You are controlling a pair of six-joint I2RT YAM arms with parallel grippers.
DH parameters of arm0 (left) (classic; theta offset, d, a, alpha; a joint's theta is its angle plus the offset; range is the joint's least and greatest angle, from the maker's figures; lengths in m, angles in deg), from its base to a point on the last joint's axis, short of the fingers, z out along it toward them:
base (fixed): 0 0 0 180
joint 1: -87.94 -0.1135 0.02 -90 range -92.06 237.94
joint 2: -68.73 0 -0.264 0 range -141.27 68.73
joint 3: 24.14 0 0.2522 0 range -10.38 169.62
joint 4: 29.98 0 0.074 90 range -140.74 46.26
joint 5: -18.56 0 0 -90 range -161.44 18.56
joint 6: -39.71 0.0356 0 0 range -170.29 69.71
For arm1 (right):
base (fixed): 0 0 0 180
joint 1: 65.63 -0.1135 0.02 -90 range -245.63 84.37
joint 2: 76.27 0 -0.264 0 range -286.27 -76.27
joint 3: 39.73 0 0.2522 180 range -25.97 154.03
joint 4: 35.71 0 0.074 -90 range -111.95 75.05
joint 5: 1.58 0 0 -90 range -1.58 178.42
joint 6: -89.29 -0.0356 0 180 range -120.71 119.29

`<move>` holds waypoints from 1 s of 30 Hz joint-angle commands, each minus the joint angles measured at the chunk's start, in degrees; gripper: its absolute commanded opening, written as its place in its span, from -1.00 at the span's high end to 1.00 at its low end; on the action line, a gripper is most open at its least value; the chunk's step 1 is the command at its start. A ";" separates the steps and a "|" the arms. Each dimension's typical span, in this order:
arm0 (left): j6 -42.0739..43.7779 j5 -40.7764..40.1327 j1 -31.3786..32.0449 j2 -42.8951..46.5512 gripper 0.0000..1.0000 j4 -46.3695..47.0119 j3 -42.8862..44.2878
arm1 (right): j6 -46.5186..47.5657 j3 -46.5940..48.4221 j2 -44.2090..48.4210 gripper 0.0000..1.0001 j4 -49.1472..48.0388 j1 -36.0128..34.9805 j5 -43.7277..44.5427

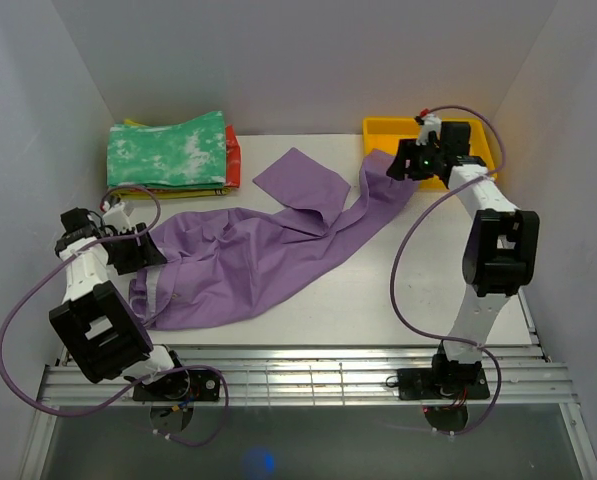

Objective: Fold and stack the trousers
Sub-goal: Flatten the trousers out

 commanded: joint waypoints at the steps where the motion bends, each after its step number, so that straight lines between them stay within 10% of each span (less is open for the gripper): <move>1: -0.21 2.82 0.04 3.01 -0.40 0.75 -1.73 | -1.19 -8.79 9.66 -0.35 -3.08 6.66 9.59; 20: -0.74 0.71 0.04 1.87 -0.40 0.58 -0.94 | -10.59 -7.49 -7.20 -0.42 -14.15 10.80 -2.52; 24: -0.56 0.36 0.04 1.96 -0.40 0.67 -0.85 | -11.38 -8.02 -5.01 0.36 -15.91 10.62 -6.64; 30: -0.47 0.27 0.04 3.10 -0.40 0.67 -1.03 | -12.44 -10.39 5.24 0.84 -18.37 10.62 -12.10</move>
